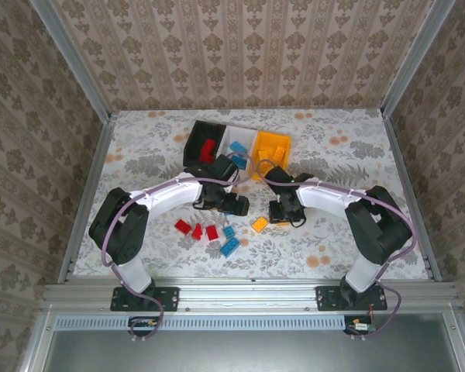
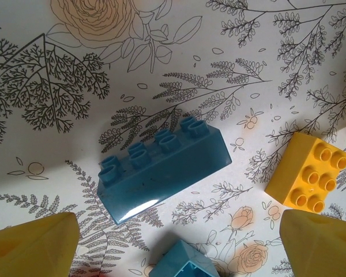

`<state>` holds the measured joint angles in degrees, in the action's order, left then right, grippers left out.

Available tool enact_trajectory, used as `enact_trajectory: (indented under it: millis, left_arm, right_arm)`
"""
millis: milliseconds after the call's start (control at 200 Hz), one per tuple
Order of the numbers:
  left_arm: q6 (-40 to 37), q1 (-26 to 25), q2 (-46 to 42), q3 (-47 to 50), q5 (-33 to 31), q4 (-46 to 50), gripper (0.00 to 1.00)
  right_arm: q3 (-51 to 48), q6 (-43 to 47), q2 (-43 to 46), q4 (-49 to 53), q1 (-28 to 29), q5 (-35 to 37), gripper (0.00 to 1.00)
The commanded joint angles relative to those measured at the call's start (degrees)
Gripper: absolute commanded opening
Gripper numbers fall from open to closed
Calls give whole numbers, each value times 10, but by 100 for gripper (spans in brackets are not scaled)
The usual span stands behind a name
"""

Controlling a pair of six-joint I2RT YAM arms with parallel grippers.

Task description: Sort the legos into containers by color

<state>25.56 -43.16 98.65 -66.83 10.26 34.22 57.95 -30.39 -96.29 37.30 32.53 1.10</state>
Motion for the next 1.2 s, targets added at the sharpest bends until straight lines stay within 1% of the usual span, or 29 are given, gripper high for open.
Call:
enact_trajectory:
  millis: [0,135,250,455,605,720,800,880,990,1195]
  left_arm:
    - [7,-5,8,-8,-3,11,91]
    - [7,-5,10,-8,-3,10,91]
    - [8,-6,12,-6,-3,9,91]
    - [8,-10,12,-10,-22,23,89]
    - [9,-11,12,-11,-37,35,89]
    - [10,-11,16,-12,-39,33,88]
    - [13,-11,24,-17,-36,33,87]
    - [14,-11,33,-22,-34,33,87]
    - [15,-13,43,-29,-31,34,87]
    - [14,-21,68,-50,-31,38,86]
  right_arm:
    - [34,-1,59,42,-7,21,44]
    - [94,16,86,57,-36,22,44]
    - [168,40,60,55,-58,28,45]
    - [319,81,-64,43,-92,27,45]
    - [423,96,-164,47,-102,27,45]
    - [482,94,-225,57,-109,33,49]
    - [521,80,-253,77,-113,31,57]
    - [530,73,-249,76,-113,27,65]
    - [511,67,-214,66,-113,23,72]
    - [418,52,-117,33,-113,0,77]
